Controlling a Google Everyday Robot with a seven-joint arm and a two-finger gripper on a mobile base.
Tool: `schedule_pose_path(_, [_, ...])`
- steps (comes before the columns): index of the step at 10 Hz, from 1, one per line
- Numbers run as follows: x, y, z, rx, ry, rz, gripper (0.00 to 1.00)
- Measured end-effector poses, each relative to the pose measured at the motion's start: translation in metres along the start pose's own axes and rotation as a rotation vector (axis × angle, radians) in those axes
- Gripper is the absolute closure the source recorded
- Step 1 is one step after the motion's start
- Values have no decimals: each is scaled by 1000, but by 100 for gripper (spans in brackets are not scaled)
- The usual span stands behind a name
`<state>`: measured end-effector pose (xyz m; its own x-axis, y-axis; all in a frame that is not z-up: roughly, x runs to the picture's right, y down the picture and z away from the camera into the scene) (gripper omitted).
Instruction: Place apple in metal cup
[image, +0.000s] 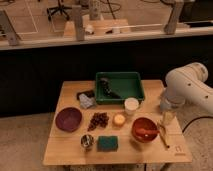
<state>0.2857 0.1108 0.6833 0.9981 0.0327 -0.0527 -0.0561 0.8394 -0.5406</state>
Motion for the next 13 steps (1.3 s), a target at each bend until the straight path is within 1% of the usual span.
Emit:
schedule_pose_path(6, [-1, -1, 0, 4, -1, -3, 20])
schedule_pose_path(7, [-6, -3, -1, 19, -8, -15, 20])
schedule_pose_path(8, [-14, -7, -2, 38, -23, -47, 20])
schedule_pose_path(9, [-33, -11, -2, 59, -50, -99, 20])
schedule_pose_path(10, [-52, -14, -2, 72, -71, -141, 20])
schedule_pose_path(11, [-74, -16, -1, 84, -91, -186, 20])
schedule_pose_path(12, [-102, -17, 2, 98, -115, -250, 20])
schedule_pose_path(13, [-122, -18, 5, 109, -132, -299, 20])
